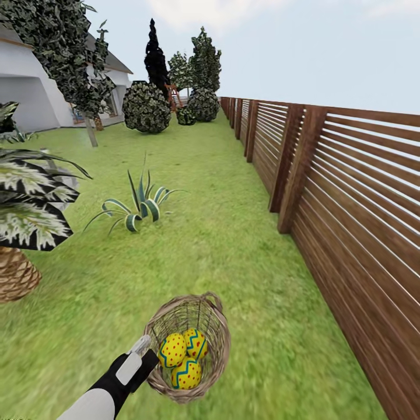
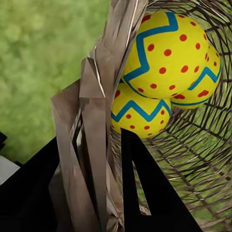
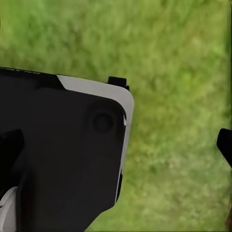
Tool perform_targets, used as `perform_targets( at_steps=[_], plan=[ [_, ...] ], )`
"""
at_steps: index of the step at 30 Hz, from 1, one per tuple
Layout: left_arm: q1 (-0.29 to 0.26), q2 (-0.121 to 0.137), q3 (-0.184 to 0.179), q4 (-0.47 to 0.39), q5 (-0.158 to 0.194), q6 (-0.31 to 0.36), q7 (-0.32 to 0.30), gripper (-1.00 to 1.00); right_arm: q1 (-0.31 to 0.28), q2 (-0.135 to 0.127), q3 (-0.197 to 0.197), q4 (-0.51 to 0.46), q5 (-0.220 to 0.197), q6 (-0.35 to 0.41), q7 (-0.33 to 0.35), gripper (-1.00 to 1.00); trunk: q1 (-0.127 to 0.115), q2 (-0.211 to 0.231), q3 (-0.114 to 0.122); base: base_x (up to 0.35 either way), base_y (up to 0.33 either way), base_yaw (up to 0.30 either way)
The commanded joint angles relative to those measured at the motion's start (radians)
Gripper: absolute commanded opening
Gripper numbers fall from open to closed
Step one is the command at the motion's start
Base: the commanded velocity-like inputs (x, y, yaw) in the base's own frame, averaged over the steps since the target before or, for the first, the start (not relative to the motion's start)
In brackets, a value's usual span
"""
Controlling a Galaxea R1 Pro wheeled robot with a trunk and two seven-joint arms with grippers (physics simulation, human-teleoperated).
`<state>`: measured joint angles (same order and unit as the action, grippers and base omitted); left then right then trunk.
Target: Take the three Easter eggs out of the wicker basket on the lawn in the garden, then place them on the lawn next to a single tree (choose any tree) so that all three eggs are next to the same tree and none are left in the basket.
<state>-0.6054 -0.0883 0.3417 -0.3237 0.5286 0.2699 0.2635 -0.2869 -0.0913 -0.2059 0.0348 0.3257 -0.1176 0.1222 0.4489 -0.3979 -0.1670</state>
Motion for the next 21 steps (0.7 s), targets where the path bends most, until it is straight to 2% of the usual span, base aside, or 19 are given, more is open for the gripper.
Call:
perform_targets(
  at_steps=[1, 12, 21],
  plan=[
    [-0.001, -0.001, 0.0, -0.003, 0.014, 0.003, 0.006, -1.0, -0.002, -0.002, -0.008, 0.004, 0.007, -0.007, 0.002, 1.0, 0.001, -0.002, -0.002, 0.328, -0.106, 0.171],
    [-0.001, 0.0, 0.0, -0.003, 0.014, 0.002, 0.006, -1.0, -0.002, 0.006, -0.009, 0.008, 0.003, -0.007, 0.004, 1.0, 0.001, -0.002, -0.001, 0.328, -0.107, 0.01],
    [-0.001, 0.001, 0.0, -0.003, 0.014, 0.002, 0.006, -1.0, -0.002, 0.005, -0.008, 0.009, 0.011, -0.008, 0.004, 1.0, 0.001, -0.002, 0.012, 0.328, -0.106, 0.0]
  ],
)
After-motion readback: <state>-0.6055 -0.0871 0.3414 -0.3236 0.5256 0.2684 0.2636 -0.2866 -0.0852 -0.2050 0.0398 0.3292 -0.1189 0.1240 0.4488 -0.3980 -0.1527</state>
